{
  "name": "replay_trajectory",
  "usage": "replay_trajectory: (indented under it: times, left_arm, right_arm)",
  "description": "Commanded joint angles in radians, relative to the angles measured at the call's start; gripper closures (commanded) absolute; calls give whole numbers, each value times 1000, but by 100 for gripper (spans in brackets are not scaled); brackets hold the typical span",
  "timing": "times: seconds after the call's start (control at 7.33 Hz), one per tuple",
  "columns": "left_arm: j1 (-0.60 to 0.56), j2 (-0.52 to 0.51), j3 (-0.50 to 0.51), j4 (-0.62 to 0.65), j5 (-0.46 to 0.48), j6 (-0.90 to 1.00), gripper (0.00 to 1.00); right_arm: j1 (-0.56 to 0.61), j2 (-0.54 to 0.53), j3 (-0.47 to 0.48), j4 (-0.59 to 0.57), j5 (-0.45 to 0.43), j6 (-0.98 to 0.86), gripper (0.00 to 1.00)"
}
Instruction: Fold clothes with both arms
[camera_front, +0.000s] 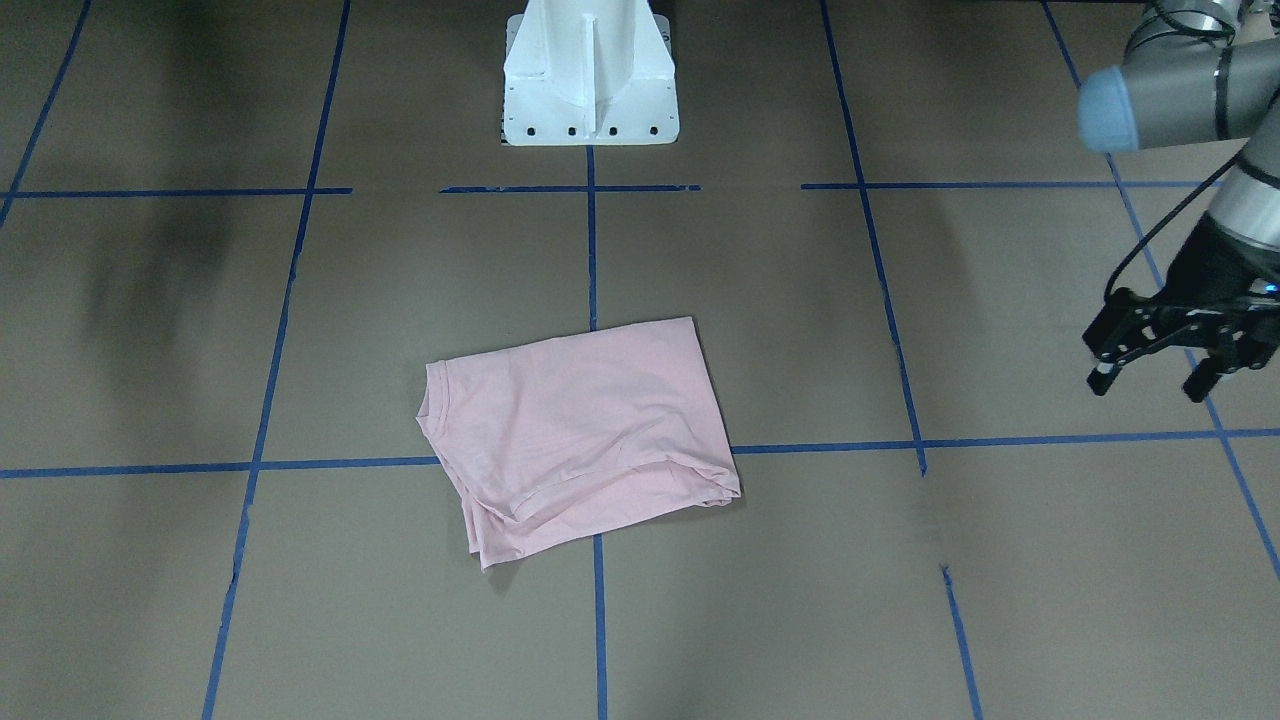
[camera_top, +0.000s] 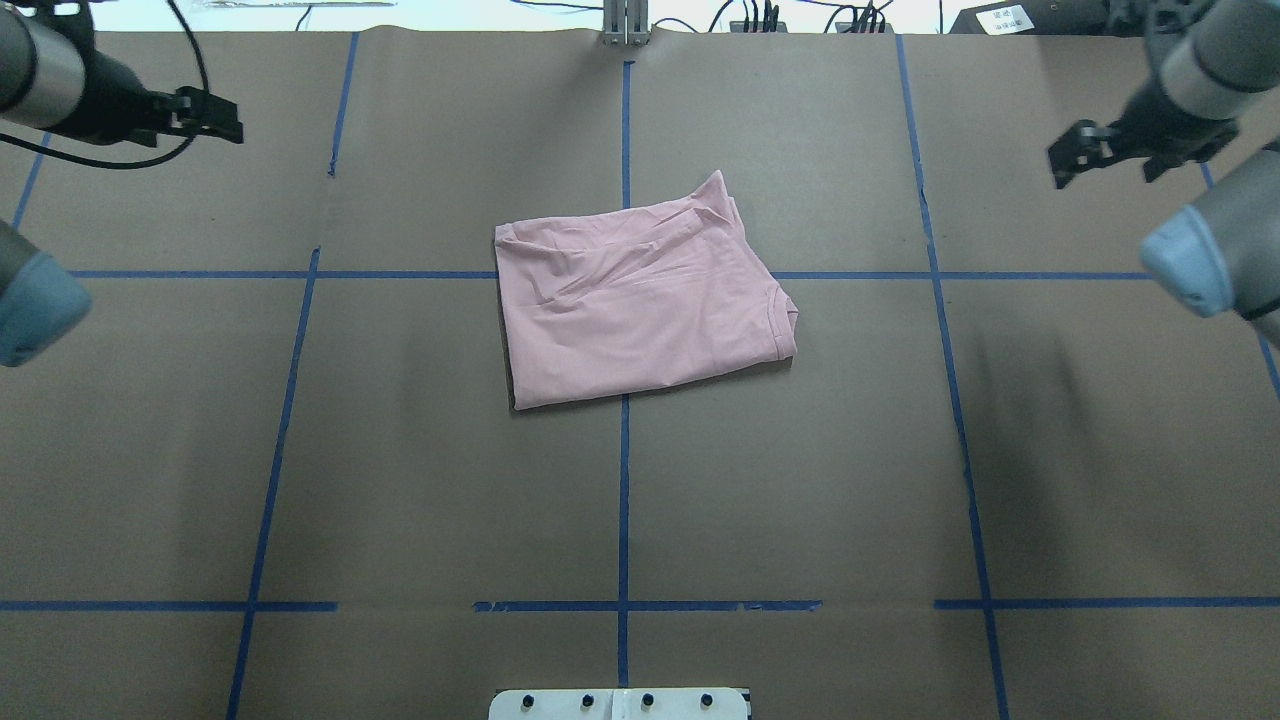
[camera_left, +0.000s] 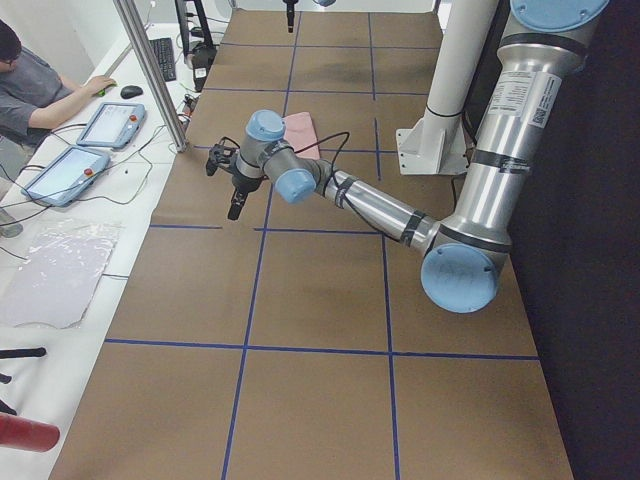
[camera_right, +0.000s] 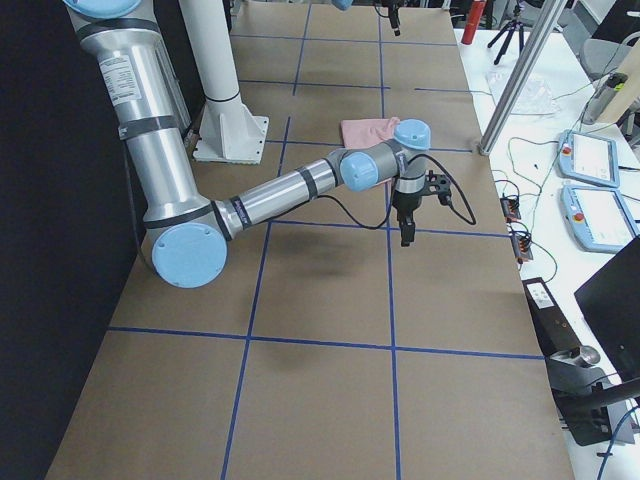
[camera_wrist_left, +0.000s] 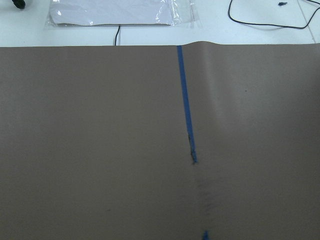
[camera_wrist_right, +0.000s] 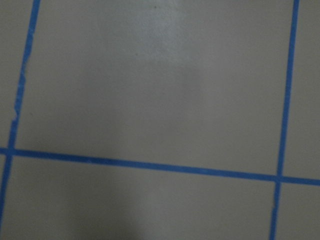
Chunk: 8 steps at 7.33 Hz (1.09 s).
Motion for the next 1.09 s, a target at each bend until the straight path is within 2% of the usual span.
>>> replay_trajectory:
  times: [0.0,0.14,0.27,0.68,0.96]
  left_arm:
    - [-149,91,6,62,-99,384,0]
    - [-224,147,8,67,-154,520,0]
    - [-235,215,12,44,-215,518,0]
    - [-228,232,139,40,-196,521,0]
    - [-237,231,120,191,-199,544,0]
  right_arm:
    - [155,-94,-95,-3,132,-284,0]
    - [182,-99,-120,-2,166,-311,0]
    - [183,-70,-109,4,168,-282,0]
    - [186,-135,-99,6,167,-277,0]
    - [196,-148,-108,4,168,-276,0]
